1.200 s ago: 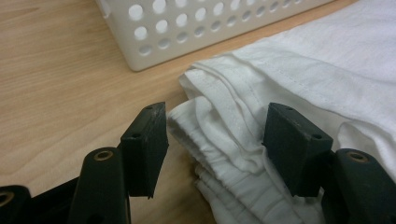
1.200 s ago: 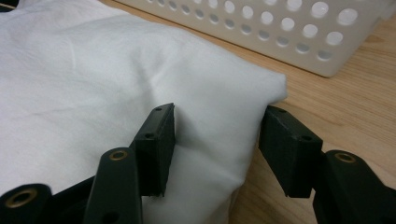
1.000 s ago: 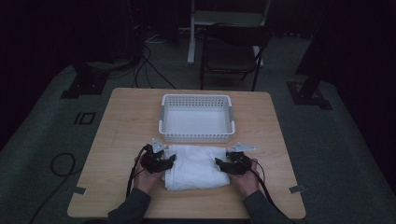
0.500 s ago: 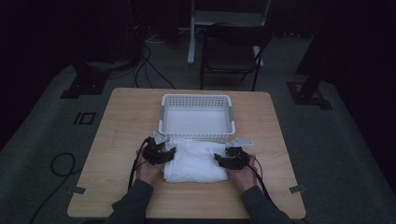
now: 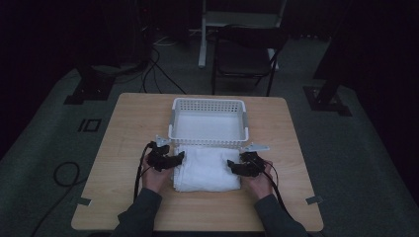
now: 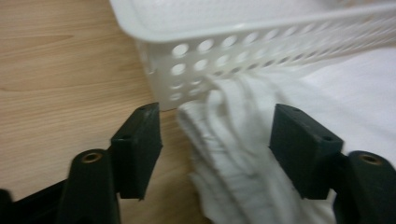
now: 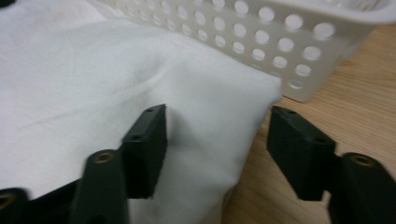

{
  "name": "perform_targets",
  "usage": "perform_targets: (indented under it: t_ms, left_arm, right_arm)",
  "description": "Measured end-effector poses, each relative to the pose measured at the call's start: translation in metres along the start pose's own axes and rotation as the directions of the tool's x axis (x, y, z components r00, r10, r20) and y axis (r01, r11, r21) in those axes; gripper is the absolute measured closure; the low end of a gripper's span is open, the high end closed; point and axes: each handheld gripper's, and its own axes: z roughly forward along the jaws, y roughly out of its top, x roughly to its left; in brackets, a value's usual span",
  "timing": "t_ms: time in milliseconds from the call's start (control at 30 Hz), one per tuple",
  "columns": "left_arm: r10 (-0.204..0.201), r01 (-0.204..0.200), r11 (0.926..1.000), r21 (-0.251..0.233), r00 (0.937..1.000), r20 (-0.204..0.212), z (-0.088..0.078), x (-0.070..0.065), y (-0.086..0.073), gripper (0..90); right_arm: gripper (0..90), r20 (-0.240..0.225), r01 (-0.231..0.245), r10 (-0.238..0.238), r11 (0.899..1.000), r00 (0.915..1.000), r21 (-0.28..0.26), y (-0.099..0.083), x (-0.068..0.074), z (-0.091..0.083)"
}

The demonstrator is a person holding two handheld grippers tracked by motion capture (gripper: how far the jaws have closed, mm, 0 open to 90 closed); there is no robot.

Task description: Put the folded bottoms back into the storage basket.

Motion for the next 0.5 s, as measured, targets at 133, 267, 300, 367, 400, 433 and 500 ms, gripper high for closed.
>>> perform_targets:
  t_ms: [133, 267, 300, 367, 400, 433, 500]
  left_arm:
    - [-0.007, 0.005, 0.9998, 0.021, 0.997, 0.077, -0.006, -0.008, -0.002, 19.2]
    - [-0.004, -0.001, 0.9989, 0.047, 0.9932, 0.116, -0.003, -0.014, -0.012, 16.5]
    - [-0.008, 0.002, 0.9985, 0.054, 0.9929, 0.119, -0.002, -0.014, -0.014, 16.1]
    - [-0.019, 0.01, 0.9974, 0.072, 0.9931, 0.116, 0.002, -0.012, -0.019, 14.4]
    - [-0.024, 0.015, 0.9969, 0.077, 0.9926, 0.119, 0.003, -0.011, -0.021, 13.9]
    - [-0.029, 0.019, 0.9966, 0.081, 0.9919, 0.124, 0.005, -0.01, -0.023, 13.5]
    - [-0.021, 0.009, 0.9953, 0.097, 0.9913, 0.13, 0.01, -0.007, -0.026, 9.1]
  right_arm:
    - [24.0, -0.021, -0.023, 0.024, 1.0, 0.9995, 0.004, 0.001, 0.005, -0.005]
    - [21.2, -0.016, -0.033, 0.033, 0.999, 0.9993, 0.013, -0.001, 0.01, -0.003]
    - [20.4, -0.017, -0.036, 0.037, 0.999, 0.9992, 0.013, -0.002, 0.01, -0.003]
    - [19.0, -0.012, -0.037, 0.037, 0.999, 0.9992, 0.015, -0.002, 0.011, -0.001]
    - [18.2, -0.011, -0.039, 0.039, 0.999, 0.9992, 0.02, -0.003, 0.01, 0.0]
    - [17.2, -0.014, -0.042, 0.042, 0.999, 0.999, 0.027, -0.003, 0.01, 0.002]
    - [13.9, -0.021, -0.052, 0.053, 0.997, 0.9984, 0.06, -0.005, 0.008, 0.007]
